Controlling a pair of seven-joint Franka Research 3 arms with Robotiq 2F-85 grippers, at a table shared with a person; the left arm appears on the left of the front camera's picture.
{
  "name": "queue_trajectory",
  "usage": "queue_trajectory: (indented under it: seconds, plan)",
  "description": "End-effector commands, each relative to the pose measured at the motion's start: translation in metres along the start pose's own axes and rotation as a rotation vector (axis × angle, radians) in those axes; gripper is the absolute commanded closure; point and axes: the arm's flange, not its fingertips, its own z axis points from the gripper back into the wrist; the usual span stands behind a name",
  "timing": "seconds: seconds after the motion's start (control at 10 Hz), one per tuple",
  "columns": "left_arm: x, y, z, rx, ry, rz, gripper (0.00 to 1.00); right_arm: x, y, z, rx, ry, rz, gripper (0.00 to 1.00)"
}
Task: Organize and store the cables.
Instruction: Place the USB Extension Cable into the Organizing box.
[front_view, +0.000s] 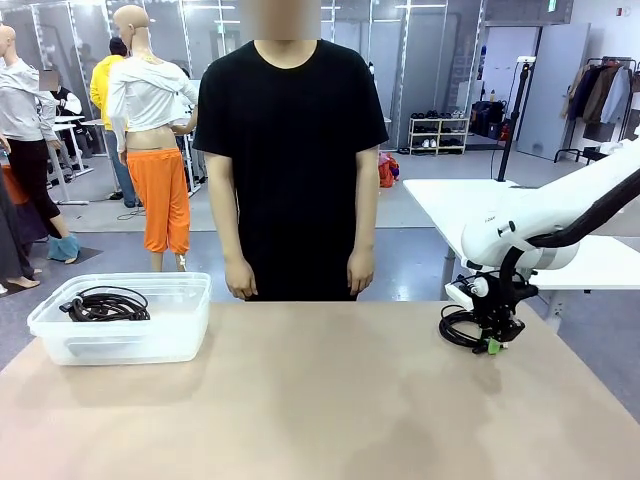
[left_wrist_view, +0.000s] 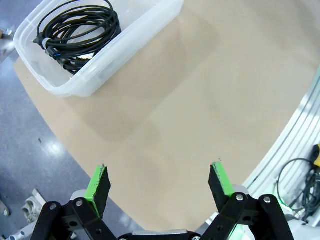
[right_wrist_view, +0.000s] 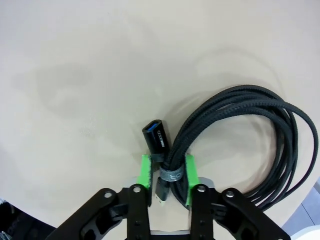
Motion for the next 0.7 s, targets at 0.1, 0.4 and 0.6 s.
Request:
queue_trajectory:
  seconds: [0.1,0.4,0.6]
  plan:
    - [0.004,-0.002,0.0,0.013,-0.004,0.017,0.0,0.003,-0.005,0.005,0.002,0.014,-0.012,1.0]
    - [0.004,-0.002,0.0,0.013,-0.004,0.017,0.0,0.021,0.003,0.054,-0.028,0.028,0.055,1.0]
    - [0.004,-0.002,0.0,0.013,-0.004,0.017,0.0,0.042,0.015,0.111,-0.048,0.004,0.103,1.0]
